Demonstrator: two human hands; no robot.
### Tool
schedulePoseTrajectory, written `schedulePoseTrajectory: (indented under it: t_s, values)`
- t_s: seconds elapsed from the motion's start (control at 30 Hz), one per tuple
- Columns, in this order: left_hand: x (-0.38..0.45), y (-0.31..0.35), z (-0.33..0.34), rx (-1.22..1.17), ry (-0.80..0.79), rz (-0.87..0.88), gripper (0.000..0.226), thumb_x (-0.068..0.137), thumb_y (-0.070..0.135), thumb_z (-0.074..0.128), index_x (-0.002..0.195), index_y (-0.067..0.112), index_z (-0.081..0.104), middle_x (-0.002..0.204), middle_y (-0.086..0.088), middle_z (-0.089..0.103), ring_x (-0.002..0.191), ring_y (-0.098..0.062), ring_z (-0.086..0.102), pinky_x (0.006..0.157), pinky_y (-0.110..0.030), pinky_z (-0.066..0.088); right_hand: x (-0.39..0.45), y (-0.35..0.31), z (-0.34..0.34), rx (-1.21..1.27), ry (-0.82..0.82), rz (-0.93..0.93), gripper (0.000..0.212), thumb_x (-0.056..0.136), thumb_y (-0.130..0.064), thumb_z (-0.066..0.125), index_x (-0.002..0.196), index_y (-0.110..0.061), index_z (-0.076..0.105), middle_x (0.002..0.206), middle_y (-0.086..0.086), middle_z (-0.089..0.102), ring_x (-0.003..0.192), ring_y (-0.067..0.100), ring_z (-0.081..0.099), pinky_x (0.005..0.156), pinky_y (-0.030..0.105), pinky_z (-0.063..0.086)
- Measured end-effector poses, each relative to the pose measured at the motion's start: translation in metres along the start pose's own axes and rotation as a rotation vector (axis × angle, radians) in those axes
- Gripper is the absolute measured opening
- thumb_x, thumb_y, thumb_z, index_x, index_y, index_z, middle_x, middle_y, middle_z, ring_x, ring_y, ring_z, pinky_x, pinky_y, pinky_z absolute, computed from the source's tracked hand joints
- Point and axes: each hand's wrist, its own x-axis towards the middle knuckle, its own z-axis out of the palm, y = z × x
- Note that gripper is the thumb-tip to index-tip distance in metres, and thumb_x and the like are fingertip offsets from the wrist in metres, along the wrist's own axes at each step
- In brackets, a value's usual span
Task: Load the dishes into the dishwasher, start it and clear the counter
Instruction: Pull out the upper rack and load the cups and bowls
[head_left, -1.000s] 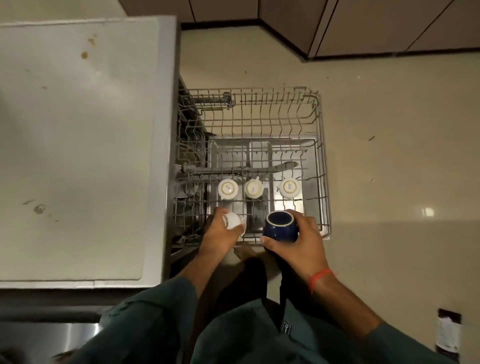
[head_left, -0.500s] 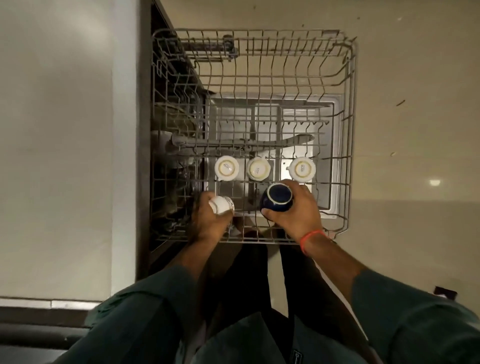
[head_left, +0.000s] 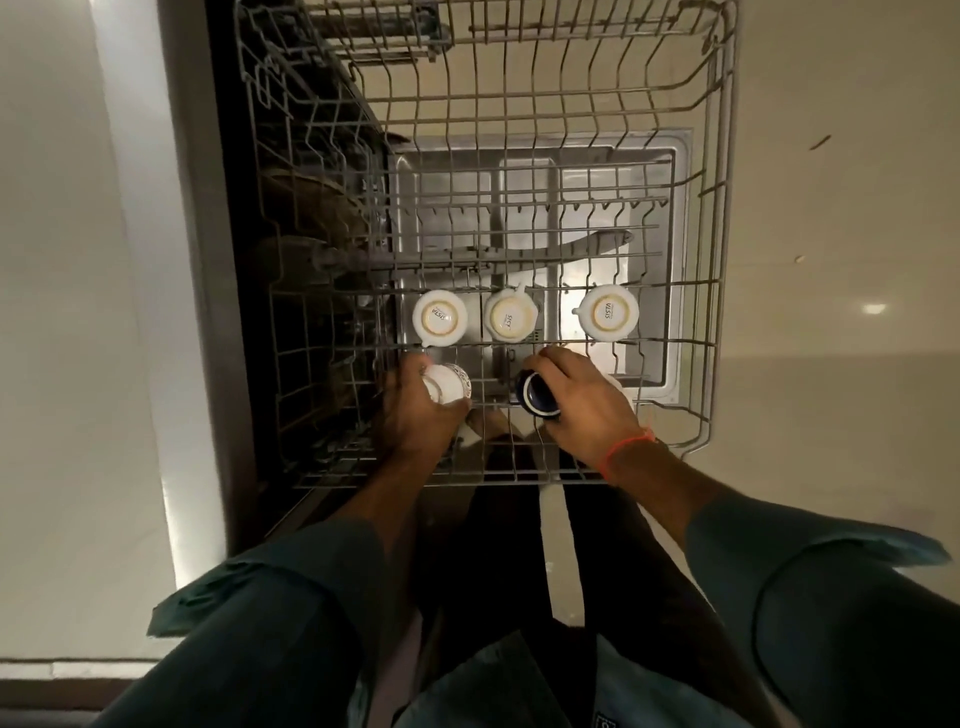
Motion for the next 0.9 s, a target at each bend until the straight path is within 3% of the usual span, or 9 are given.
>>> schedulePoseTrajectory:
  t_s: [0.07, 0.2, 0.4, 0.57, 0.9]
  values:
    - [0.0, 0.002, 0.004, 0.034, -0.019, 0.022, 0.07, 0.071, 0.032, 0.088, 0.13, 0.031, 0.05, 0.136, -0.002, 0.052, 0.119, -0.031, 0.055, 0.082, -0.037, 0.046, 0.003, 0.006, 0.002, -0.072, -0.03, -0.054, 0.068, 0.078, -0.023, 0.069, 0.142, -0.014, 0.049, 0.147, 0.012, 0.045, 0.133, 0.035, 0.044, 0.093, 0.049, 0.054]
    - [-0.002, 0.007, 0.009, 0.037, -0.048, 0.056, 0.069, 0.069, 0.032, 0.088, 0.127, 0.029, 0.05, 0.131, -0.001, 0.052, 0.111, -0.028, 0.056, 0.077, -0.033, 0.041, 0.009, 0.013, 0.007, -0.166, -0.095, -0.097, 0.081, 0.07, -0.006, 0.079, 0.144, -0.017, 0.045, 0.148, 0.011, 0.042, 0.135, 0.034, 0.041, 0.088, 0.048, 0.058]
    - [0.003, 0.009, 0.018, 0.09, -0.029, 0.081, 0.077, 0.064, 0.036, 0.09, 0.128, 0.025, 0.05, 0.131, -0.007, 0.051, 0.116, -0.031, 0.053, 0.084, -0.039, 0.048, 0.012, 0.014, 0.014, -0.22, -0.132, -0.078, 0.097, 0.07, 0.002, 0.074, 0.153, -0.025, 0.03, 0.15, 0.013, 0.033, 0.139, 0.035, 0.036, 0.094, 0.047, 0.055]
    - [0.007, 0.003, 0.022, 0.265, 0.025, 0.148, 0.083, 0.062, 0.049, 0.089, 0.131, 0.022, 0.049, 0.131, -0.009, 0.051, 0.12, -0.032, 0.051, 0.093, -0.047, 0.048, 0.01, 0.013, 0.021, -0.275, -0.101, -0.046, 0.11, 0.068, -0.008, 0.083, 0.155, -0.03, 0.02, 0.148, 0.014, 0.037, 0.135, 0.035, 0.041, 0.106, 0.045, 0.047]
    - [-0.002, -0.002, 0.024, 0.349, -0.003, 0.201, 0.09, 0.068, 0.049, 0.082, 0.144, 0.025, 0.04, 0.139, -0.008, 0.045, 0.127, -0.032, 0.045, 0.1, -0.049, 0.041, -0.001, 0.009, 0.013, -0.311, -0.023, -0.095, 0.104, 0.065, -0.024, 0.087, 0.153, -0.027, 0.032, 0.146, 0.015, 0.04, 0.131, 0.036, 0.043, 0.111, 0.046, 0.038]
